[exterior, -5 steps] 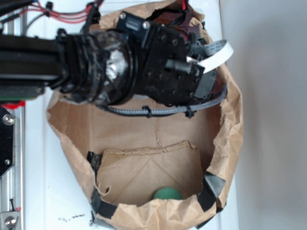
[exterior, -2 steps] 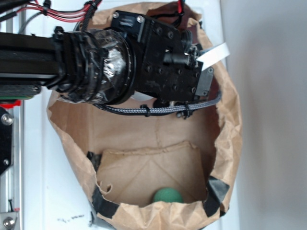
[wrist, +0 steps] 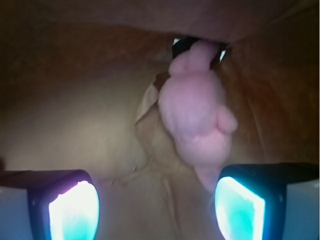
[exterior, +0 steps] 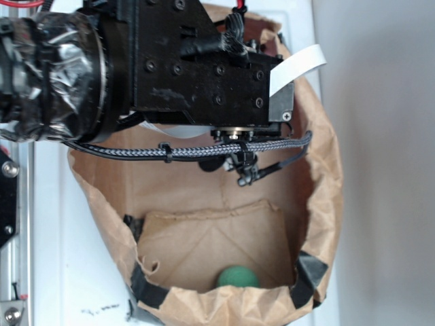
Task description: Grab the pink bunny.
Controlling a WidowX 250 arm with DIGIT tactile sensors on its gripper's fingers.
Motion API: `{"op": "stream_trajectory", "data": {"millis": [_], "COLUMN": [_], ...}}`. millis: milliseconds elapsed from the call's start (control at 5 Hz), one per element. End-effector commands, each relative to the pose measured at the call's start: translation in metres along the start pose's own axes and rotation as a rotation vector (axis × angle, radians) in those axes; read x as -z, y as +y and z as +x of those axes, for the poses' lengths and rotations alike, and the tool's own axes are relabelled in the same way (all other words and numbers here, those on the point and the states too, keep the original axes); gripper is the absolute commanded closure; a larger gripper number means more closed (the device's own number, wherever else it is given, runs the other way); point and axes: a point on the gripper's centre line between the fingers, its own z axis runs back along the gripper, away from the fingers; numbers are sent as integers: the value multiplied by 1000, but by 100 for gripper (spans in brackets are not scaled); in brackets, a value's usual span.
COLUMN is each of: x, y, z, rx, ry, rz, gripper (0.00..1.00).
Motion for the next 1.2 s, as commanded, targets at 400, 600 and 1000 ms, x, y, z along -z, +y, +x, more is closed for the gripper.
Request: {"op": "stream_trajectory", "data": {"millis": [400, 600, 1000], "x": [-3, 7, 23], "y": [14, 13, 13], "z": [41, 47, 40], "rx": [-91, -105, -70], "ry": [-134, -146, -161], "rz": [66, 90, 138], "gripper": [0, 0, 0]}}
